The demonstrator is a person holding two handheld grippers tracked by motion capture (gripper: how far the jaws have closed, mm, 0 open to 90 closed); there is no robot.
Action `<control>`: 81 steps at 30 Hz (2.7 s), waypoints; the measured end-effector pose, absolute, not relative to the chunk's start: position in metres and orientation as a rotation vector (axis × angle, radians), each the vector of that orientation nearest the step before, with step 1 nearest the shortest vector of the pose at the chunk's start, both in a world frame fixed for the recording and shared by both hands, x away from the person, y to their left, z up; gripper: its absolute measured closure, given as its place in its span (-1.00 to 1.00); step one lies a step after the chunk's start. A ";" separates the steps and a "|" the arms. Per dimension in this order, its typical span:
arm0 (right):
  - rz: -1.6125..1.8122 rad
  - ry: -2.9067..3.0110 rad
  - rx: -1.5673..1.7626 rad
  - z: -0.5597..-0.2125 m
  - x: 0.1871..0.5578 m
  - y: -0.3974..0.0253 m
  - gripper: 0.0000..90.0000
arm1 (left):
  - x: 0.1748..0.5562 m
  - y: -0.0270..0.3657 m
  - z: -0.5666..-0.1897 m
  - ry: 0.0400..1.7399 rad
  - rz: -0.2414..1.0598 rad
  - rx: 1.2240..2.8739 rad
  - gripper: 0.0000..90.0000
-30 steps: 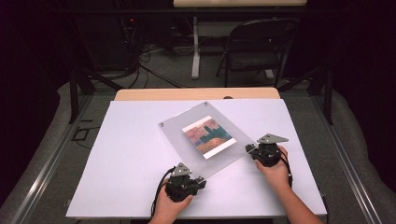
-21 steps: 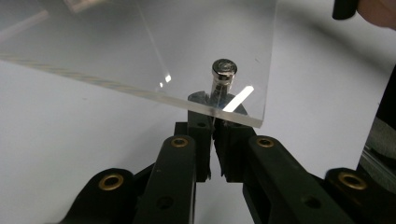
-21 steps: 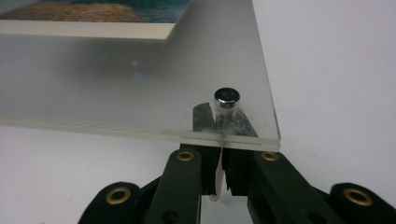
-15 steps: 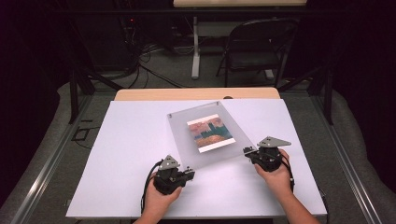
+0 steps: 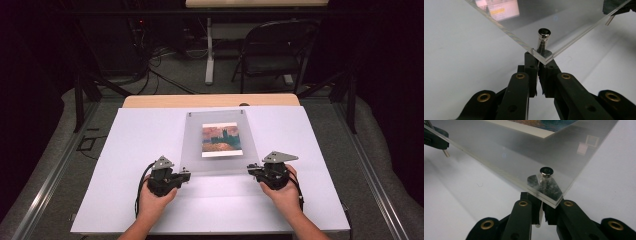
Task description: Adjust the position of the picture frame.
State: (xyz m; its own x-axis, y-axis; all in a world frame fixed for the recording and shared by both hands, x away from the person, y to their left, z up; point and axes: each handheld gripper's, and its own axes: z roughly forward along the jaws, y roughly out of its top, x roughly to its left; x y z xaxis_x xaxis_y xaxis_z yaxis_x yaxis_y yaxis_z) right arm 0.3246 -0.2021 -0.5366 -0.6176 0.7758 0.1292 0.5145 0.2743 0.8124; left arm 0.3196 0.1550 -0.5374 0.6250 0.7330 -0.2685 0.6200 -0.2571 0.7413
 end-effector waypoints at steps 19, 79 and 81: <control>1.211 2.246 1.222 -0.548 0.350 -0.193 0.89 | 0.346 0.156 -0.551 1.133 0.165 1.949 0.86; 1.220 2.207 1.187 -0.533 0.300 -0.227 0.11 | 0.304 0.186 -0.533 1.120 0.214 1.911 0.06; 1.231 2.193 1.189 -0.531 0.300 -0.229 0.11 | 0.303 0.190 -0.530 1.122 0.221 1.897 0.04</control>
State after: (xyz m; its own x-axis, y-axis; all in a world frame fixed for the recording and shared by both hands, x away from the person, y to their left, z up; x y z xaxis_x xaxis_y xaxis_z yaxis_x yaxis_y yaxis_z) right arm 0.3002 -0.2290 -0.5311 -0.5824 0.8080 0.0889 0.4966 0.2671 0.8258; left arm 0.3033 0.1903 -0.5302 0.5732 0.7743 -0.2681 0.6146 -0.1899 0.7656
